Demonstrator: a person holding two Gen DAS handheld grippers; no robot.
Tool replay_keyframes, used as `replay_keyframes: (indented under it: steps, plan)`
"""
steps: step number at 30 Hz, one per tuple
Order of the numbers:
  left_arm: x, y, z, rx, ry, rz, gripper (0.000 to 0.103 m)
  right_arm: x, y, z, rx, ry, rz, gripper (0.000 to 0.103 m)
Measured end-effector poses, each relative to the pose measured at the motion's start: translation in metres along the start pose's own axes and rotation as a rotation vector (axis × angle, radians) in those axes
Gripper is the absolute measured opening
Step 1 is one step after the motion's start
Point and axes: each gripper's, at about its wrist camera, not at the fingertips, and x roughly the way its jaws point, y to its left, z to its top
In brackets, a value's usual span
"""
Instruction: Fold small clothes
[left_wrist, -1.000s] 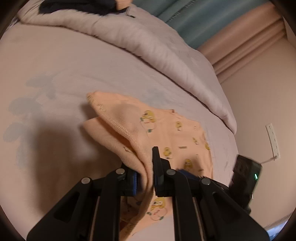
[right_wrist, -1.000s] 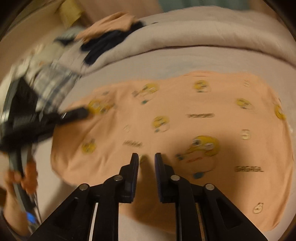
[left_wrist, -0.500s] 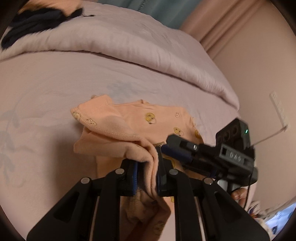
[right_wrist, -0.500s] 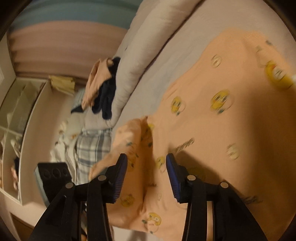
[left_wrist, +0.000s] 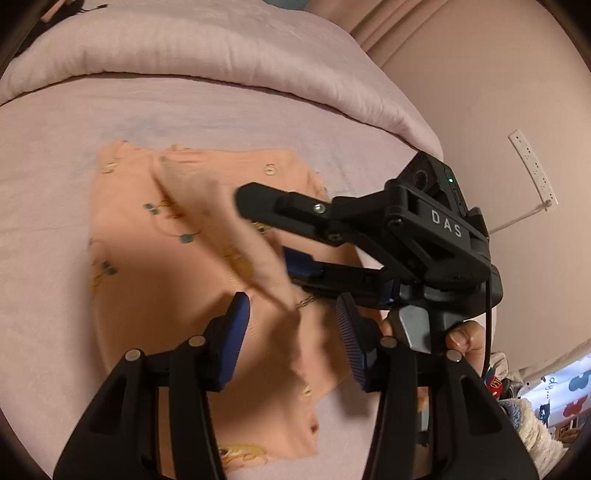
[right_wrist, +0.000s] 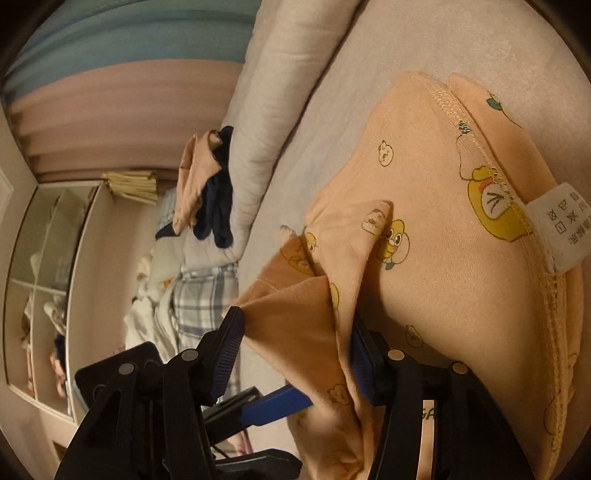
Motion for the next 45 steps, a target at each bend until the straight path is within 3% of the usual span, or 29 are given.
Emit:
replay_keyframes:
  steps: [3,6,7,9,10,14,16,18,19,21,25,28,33,36,38,40,43,45]
  plan:
    - [-0.021,0.012,-0.011,-0.048,-0.044,-0.042,0.049,0.006,0.005,0.000,-0.041,0.009,-0.070,0.055]
    - [-0.038,0.029,-0.023,-0.100,-0.074,-0.013,0.049,0.005,0.017,-0.004,-0.104,0.010,-0.124,0.056]
    - [-0.043,0.036,-0.026,-0.118,-0.080,0.001,0.049,0.001,0.018,-0.005,-0.102,0.003,-0.108,0.059]
    - [-0.055,0.055,-0.039,-0.172,-0.092,0.015,0.049,-0.008,0.017,-0.007,-0.091,-0.033,-0.033,0.078]
    - [-0.059,0.060,-0.042,-0.187,-0.095,0.018,0.049,-0.011,0.017,-0.007,-0.092,-0.040,-0.031,0.078]
    - [-0.072,0.081,-0.061,-0.259,-0.119,0.018,0.049,-0.004,0.025,-0.014,-0.192,-0.037,-0.156,0.078]
    - [-0.076,0.086,-0.068,-0.285,-0.123,0.007,0.049,0.005,0.033,-0.018,-0.283,-0.046,-0.271,0.068]
    - [-0.075,0.085,-0.071,-0.302,-0.122,-0.011,0.049,0.016,0.037,-0.019,-0.368,-0.059,-0.391,0.027]
    - [-0.072,0.082,-0.071,-0.303,-0.118,-0.019,0.049,0.022,0.036,-0.018,-0.399,-0.058,-0.445,0.015]
    - [-0.070,0.078,-0.070,-0.295,-0.110,-0.026,0.049,0.021,0.038,-0.015,-0.446,-0.088,-0.473,0.008]
    - [-0.077,0.077,-0.073,-0.281,-0.106,-0.024,0.049,0.002,0.060,-0.009,-0.518,-0.149,-0.440,0.008]
    - [-0.075,0.076,-0.072,-0.282,-0.102,-0.033,0.049,-0.012,0.068,0.008,-0.534,-0.179,-0.474,0.008]
    - [-0.065,0.070,-0.065,-0.261,-0.079,-0.029,0.049,-0.033,0.048,0.035,-0.474,-0.217,-0.570,0.008]
    - [-0.058,0.067,-0.059,-0.252,-0.067,-0.028,0.049,-0.034,0.034,0.041,-0.436,-0.198,-0.570,0.008]
    - [-0.057,0.062,-0.055,-0.242,-0.064,-0.028,0.049,-0.036,0.025,0.043,-0.428,-0.219,-0.630,0.008]
    - [-0.056,0.052,-0.048,-0.220,-0.066,-0.036,0.049,-0.035,0.018,0.044,-0.398,-0.230,-0.635,0.009]
    - [-0.055,0.033,-0.038,-0.155,-0.071,-0.024,0.049,-0.039,0.014,0.044,-0.393,-0.243,-0.637,0.012]
    - [-0.054,0.016,-0.031,-0.102,-0.075,-0.009,0.049,-0.043,0.029,0.038,-0.447,-0.302,-0.719,0.025]
